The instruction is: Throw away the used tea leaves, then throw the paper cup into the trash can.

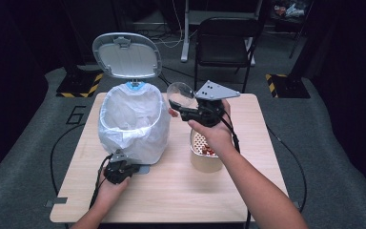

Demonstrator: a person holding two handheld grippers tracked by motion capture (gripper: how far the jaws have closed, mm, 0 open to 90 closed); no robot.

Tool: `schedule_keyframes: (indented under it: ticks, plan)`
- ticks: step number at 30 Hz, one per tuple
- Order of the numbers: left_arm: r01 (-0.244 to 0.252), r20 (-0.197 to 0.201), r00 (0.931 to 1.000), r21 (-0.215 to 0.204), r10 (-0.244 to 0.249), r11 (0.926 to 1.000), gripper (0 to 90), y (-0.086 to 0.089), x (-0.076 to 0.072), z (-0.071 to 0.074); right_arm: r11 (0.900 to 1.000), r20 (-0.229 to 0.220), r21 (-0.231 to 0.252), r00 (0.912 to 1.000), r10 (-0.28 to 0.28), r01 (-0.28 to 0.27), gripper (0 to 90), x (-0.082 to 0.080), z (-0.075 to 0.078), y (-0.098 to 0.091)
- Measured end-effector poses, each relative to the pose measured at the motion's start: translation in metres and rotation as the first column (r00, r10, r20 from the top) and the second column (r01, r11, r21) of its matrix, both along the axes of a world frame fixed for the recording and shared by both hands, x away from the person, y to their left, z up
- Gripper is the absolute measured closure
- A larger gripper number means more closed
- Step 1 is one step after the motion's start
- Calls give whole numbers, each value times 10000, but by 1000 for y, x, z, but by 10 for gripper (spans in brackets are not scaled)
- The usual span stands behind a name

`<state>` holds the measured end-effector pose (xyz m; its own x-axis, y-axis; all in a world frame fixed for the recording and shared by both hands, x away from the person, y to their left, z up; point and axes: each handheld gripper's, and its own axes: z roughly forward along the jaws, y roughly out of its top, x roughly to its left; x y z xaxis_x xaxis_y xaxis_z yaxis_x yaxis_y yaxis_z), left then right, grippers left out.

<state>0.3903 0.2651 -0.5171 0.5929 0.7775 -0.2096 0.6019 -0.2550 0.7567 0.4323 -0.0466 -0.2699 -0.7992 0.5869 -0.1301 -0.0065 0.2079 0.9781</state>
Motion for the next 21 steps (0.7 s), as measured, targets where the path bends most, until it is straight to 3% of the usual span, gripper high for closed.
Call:
schedule_keyframes:
  ticks: [21]
  plan:
    - [76,-14,10000,-34,-76,10000,900,0,0,0,9987,-266,-7,9984,501,-501,466,14,5,40]
